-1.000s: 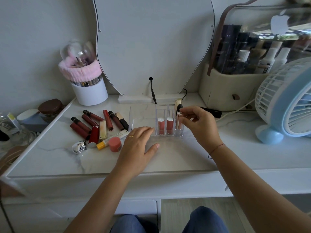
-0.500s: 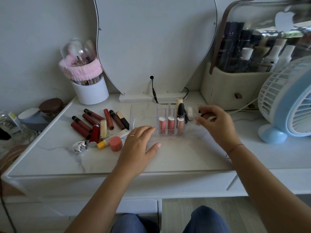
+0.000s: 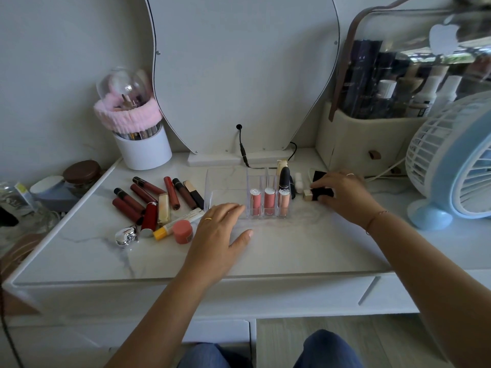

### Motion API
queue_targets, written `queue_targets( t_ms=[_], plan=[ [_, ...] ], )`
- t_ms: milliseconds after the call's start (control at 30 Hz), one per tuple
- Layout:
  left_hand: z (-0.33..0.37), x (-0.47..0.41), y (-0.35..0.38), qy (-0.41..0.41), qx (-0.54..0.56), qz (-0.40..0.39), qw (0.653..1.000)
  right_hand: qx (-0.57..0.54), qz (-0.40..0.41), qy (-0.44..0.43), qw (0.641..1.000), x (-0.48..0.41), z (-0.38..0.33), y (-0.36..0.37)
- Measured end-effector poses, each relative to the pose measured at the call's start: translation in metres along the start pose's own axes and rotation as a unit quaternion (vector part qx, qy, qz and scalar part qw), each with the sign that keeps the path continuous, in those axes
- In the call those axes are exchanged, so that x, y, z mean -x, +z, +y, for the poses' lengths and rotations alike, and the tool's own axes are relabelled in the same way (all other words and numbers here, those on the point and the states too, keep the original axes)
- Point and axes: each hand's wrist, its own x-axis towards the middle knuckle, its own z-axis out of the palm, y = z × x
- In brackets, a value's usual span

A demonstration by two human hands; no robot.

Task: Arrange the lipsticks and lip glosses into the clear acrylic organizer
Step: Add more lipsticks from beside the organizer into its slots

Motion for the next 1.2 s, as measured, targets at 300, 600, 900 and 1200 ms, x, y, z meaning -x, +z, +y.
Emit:
queue_targets(
  t_ms=[300,600,900,1200],
  plan=[
    [-0.001,0.000,0.001,0.003,0.002,-0.002,1.000,-0.108,0.029,0.060,0.992,0.022,0.007,0.009],
    [-0.001,0.000,0.001,0.001,-0.003,-0.001,1.000,-0.324,0.188,0.015,0.927,0.008,-0.043,-0.044],
    [-0.002,0.001,0.002,-0.004,0.001,0.001,1.000,-0.293,0.137,-0.057,0.944,-0.029,-0.093,-0.037],
    [-0.002,0.000,0.003,0.004,-0.003,0.002,1.000,-0.178,0.108,-0.066,0.976,-0.030,-0.091,-0.025]
  ],
)
